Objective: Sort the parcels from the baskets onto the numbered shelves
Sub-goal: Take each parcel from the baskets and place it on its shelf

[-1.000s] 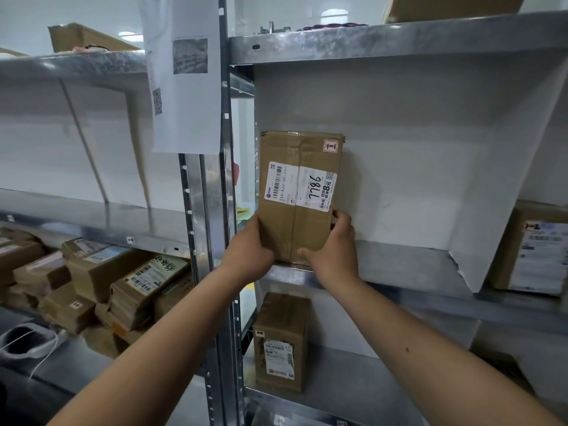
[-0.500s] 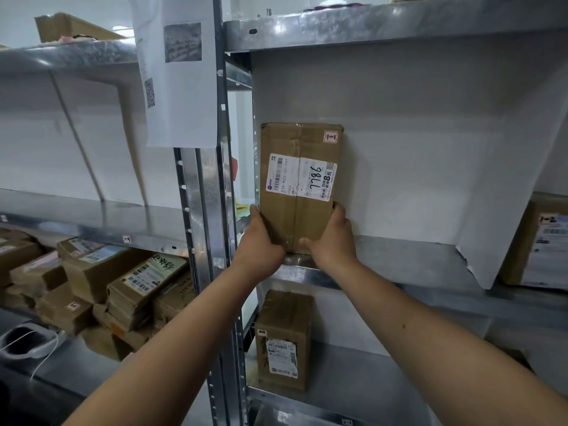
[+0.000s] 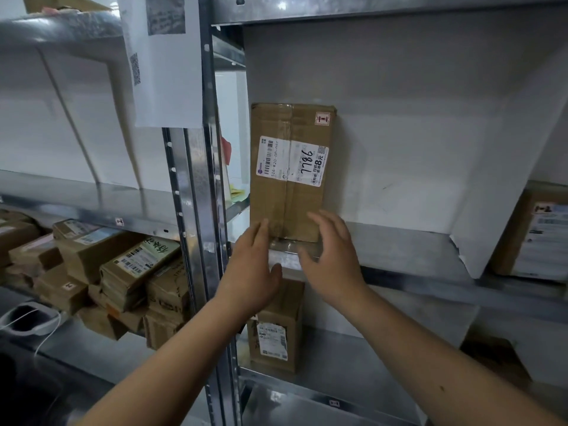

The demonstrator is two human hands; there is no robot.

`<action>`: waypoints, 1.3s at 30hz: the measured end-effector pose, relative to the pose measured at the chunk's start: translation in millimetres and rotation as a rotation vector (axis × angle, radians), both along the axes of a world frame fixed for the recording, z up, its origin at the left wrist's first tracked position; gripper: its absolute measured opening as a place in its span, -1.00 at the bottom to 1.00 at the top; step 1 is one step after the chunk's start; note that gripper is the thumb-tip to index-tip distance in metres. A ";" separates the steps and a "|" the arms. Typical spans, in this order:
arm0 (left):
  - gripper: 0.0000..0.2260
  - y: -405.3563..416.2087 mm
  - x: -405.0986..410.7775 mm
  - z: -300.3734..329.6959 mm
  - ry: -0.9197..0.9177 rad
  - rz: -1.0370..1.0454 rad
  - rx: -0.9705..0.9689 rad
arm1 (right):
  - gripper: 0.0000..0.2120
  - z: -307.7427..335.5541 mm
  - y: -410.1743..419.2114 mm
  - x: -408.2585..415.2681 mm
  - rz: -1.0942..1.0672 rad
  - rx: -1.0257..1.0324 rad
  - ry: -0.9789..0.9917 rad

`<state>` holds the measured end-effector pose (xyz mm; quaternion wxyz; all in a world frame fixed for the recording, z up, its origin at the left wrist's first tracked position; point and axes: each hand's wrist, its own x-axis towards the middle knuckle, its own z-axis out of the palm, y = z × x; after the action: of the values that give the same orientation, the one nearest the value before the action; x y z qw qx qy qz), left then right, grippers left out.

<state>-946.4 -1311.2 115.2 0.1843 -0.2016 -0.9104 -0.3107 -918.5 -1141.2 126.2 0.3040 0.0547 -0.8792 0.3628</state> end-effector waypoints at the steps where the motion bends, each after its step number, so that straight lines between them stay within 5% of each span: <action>1: -0.19 0.1 5.0 -5.4 0.004 0.005 -0.039 | -0.40 -3.9 1.2 6.5 0.018 0.033 -0.010; 11: -0.39 19.6 67.5 -61.9 -0.099 -0.008 -0.158 | -0.54 -72.1 43.1 67.6 0.094 0.394 -0.031; 16: -0.54 69.9 100.0 -85.3 -0.201 -0.038 -0.203 | -0.52 -116.7 89.7 118.9 0.051 0.216 -0.265; 28: -0.46 299.5 225.3 -144.3 -0.305 -0.396 -0.422 | -0.50 -190.2 294.0 324.8 -0.334 -0.041 -0.642; 39: -0.38 547.9 375.8 -174.0 -0.332 -0.888 -0.528 | -0.44 -202.5 465.5 533.9 -0.767 -0.235 -0.723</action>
<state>-570.6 -763.3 -58.8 -0.1682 -0.5545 -0.8017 -0.1469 -384.6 -675.7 -76.3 0.0965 -0.4328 -0.8383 0.3173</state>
